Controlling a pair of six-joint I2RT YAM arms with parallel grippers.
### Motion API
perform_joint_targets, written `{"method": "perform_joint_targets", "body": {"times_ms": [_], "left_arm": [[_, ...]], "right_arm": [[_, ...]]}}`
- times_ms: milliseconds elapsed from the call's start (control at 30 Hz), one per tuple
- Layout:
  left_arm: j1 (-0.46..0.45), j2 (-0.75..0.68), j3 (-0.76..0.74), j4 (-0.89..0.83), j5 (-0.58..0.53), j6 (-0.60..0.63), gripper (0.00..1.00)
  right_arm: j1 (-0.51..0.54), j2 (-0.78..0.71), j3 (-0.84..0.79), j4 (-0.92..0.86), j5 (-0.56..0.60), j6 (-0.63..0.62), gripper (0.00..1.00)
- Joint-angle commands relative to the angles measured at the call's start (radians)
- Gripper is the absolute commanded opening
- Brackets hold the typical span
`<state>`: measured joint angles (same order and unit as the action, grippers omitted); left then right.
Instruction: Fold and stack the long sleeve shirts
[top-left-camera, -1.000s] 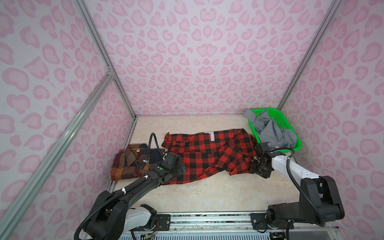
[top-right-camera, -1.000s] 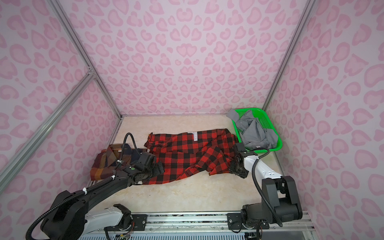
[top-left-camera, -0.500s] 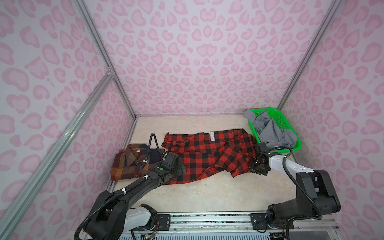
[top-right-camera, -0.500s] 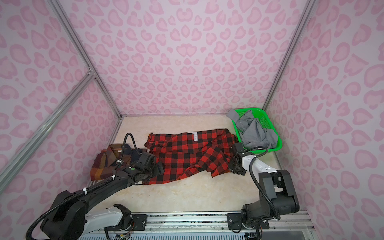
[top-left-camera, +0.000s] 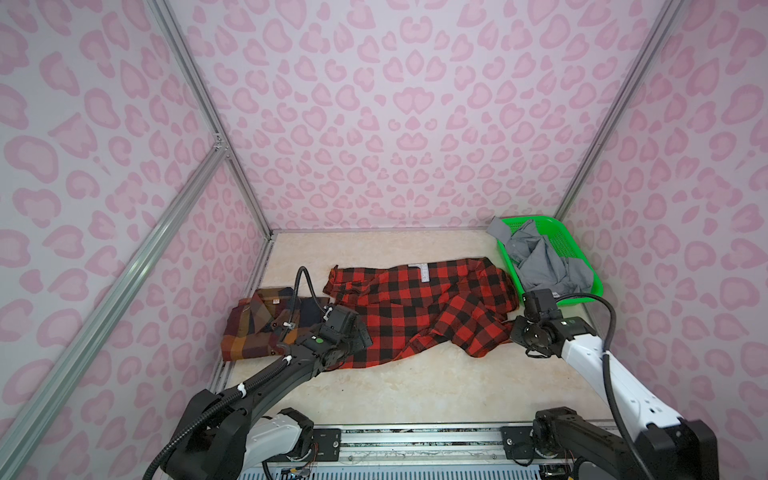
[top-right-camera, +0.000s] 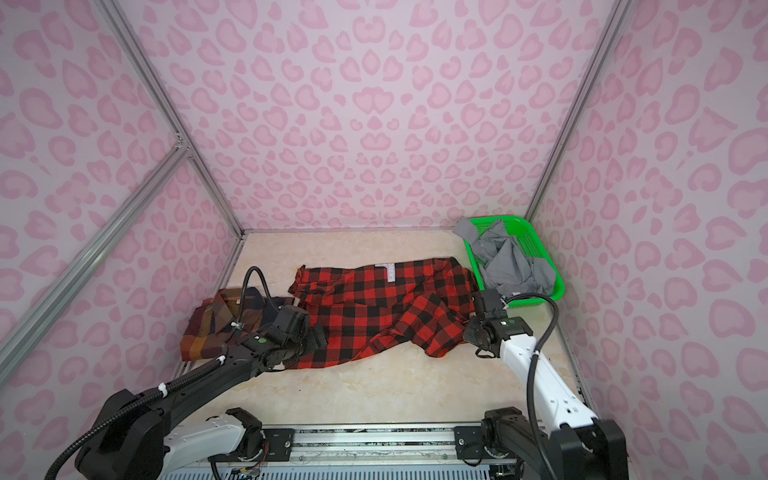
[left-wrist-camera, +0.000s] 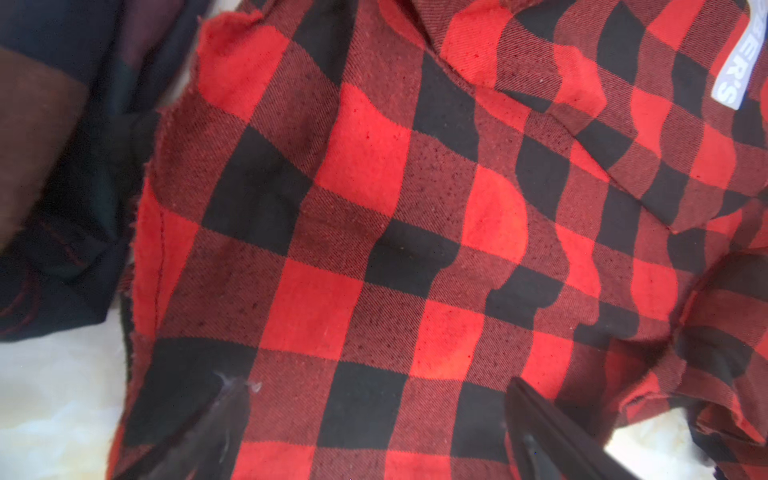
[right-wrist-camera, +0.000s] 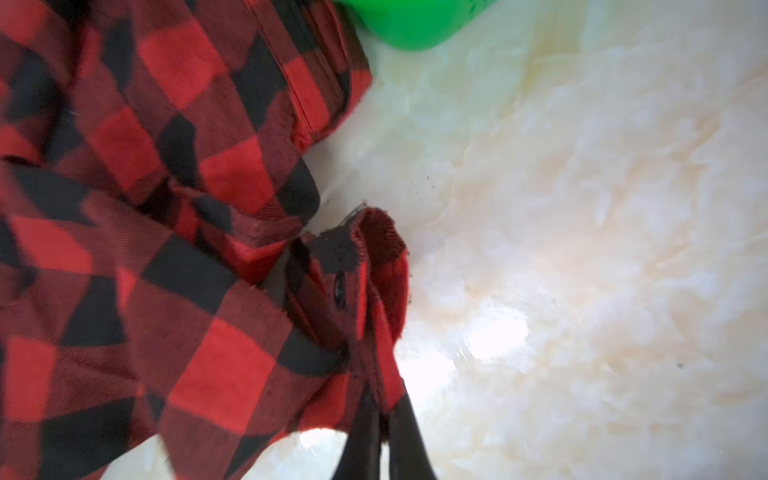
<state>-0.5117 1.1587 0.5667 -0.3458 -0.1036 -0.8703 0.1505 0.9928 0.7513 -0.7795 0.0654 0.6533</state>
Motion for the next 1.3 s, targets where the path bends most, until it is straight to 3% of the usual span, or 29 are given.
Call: {"method": "perform_joint_targets", "body": {"times_ms": [0, 233, 333, 500, 800, 967, 1067, 1267], "left_arm": [[0.001, -0.026, -0.018, -0.007, 0.011, -0.019, 0.98], [-0.002, -0.111, -0.068, -0.046, 0.029, -0.043, 0.98], [-0.002, -0.16, -0.087, -0.07, 0.04, -0.054, 0.99], [-0.003, -0.22, -0.099, -0.153, 0.037, -0.081, 0.99], [-0.005, -0.317, -0.129, -0.313, 0.01, -0.16, 0.99], [-0.005, -0.362, -0.143, -0.381, -0.03, -0.196, 0.99], [-0.005, -0.372, -0.164, -0.383, -0.039, -0.205, 0.99], [-0.005, -0.361, -0.176, -0.346, -0.061, -0.212, 0.98]], "right_arm": [[0.001, -0.129, 0.06, -0.18, 0.064, 0.023, 0.0], [0.001, -0.274, 0.388, -0.439, 0.065, -0.015, 0.0], [0.001, -0.274, 0.588, -0.525, 0.079, -0.053, 0.0], [0.001, -0.243, 0.842, -0.605, 0.006, -0.106, 0.0], [-0.013, -0.275, 0.945, -0.689, -0.176, -0.117, 0.0], [-0.06, -0.226, 1.147, -0.8, -0.246, -0.166, 0.0], [-0.101, -0.197, 1.197, -0.843, -0.314, -0.205, 0.0], [-0.113, -0.217, 1.196, -0.848, -0.341, -0.199, 0.0]]}}
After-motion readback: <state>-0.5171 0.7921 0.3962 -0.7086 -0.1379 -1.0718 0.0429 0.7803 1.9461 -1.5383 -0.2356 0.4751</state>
